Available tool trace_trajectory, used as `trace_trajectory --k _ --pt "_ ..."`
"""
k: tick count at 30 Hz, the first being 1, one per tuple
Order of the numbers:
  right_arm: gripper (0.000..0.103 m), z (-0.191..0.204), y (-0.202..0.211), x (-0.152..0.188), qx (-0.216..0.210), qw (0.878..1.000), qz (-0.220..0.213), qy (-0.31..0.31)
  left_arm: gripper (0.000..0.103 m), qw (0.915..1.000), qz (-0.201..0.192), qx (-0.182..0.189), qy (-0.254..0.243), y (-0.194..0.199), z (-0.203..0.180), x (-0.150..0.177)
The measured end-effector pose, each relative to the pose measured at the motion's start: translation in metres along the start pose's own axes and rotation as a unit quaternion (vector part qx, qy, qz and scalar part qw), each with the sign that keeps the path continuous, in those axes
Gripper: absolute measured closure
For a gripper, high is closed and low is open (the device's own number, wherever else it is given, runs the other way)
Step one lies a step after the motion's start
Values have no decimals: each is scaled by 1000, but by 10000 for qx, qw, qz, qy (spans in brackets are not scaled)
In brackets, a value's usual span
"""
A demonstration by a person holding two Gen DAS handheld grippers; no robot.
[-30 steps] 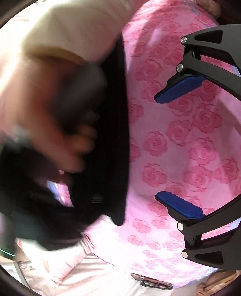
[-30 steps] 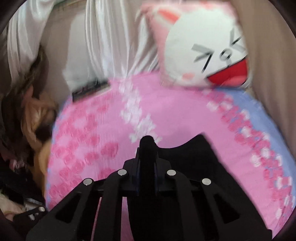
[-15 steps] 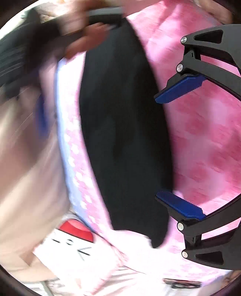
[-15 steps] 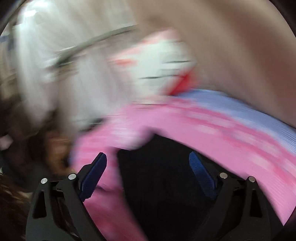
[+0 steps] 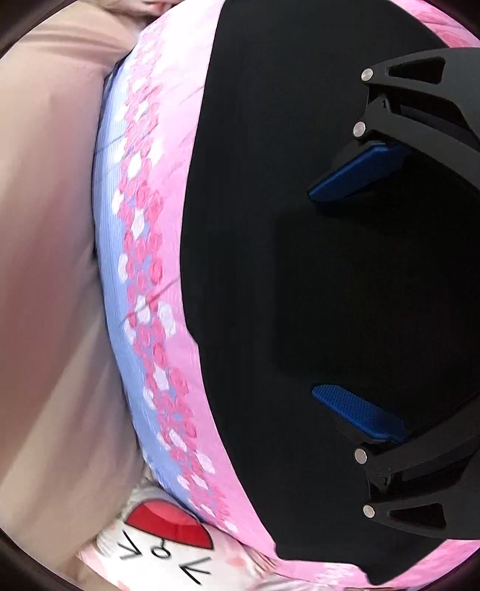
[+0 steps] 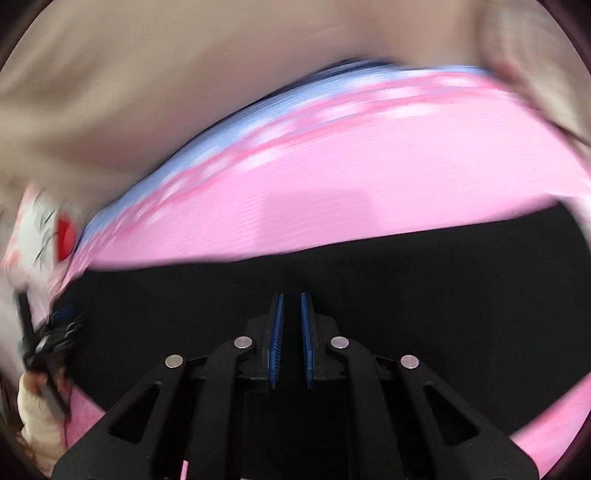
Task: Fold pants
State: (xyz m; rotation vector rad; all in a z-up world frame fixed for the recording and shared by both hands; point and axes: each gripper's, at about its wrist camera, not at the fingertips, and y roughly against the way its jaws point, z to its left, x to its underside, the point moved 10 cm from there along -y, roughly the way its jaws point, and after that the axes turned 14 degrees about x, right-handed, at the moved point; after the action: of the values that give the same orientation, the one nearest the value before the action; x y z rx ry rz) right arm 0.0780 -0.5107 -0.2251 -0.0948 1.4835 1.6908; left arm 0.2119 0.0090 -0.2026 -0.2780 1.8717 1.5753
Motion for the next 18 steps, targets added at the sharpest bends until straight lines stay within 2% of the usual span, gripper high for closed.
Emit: trace_trajectory --k 1,2,4,5,7,8,9,11,12,14,15,16,17,18 --pt "89 -41 5 -11 555 9981 -123 -240 5 10000 32 -57 37 -3 2 -3" --pt "89 -67 14 -18 803 9959 -232 -339 5 9998 56 -187 100 0 3 -4" --pt "89 -75 32 -27 351 9982 -388 -303 6 9995 -49 -302 113 13 -2 -10" --pt "89 -66 35 -28 251 9988 -416 -71 6 9996 -147 -238 57 21 -12 -15" --pt "89 -43 18 -25 157 9981 -201 556 6 9996 -247 -59 -111 27 -48 -27" --pt "90 -44 0 -23 337 9960 -44 824 6 9995 -246 15 -186 26 -63 -31" --pt "94 -50 -8 -31 420 9953 -123 865 6 9992 -242 108 -288 24 -80 -34" --pt "100 -66 -10 -52 317 9983 -224 437 6 9975 -222 243 -630 18 -124 -38" --pt "100 -73 -5 -60 196 9994 -256 135 6 9968 -193 228 -735 16 -133 -39" --pt "91 -65 8 -67 257 9977 -499 388 6 9952 -118 177 -959 9 -158 -36" --pt "92 -47 11 -60 105 9961 -467 741 6 9948 -92 206 -995 7 -165 -34" --pt "94 -40 5 -56 147 9941 -394 1002 6 9942 -28 301 -1028 3 -175 -31" --pt "94 -47 -4 -55 459 9912 -338 1193 6 9939 28 351 -1041 1 -181 -29" --pt "99 -63 -10 -57 530 9926 -279 1052 6 9937 90 382 -1052 -2 -188 -27"
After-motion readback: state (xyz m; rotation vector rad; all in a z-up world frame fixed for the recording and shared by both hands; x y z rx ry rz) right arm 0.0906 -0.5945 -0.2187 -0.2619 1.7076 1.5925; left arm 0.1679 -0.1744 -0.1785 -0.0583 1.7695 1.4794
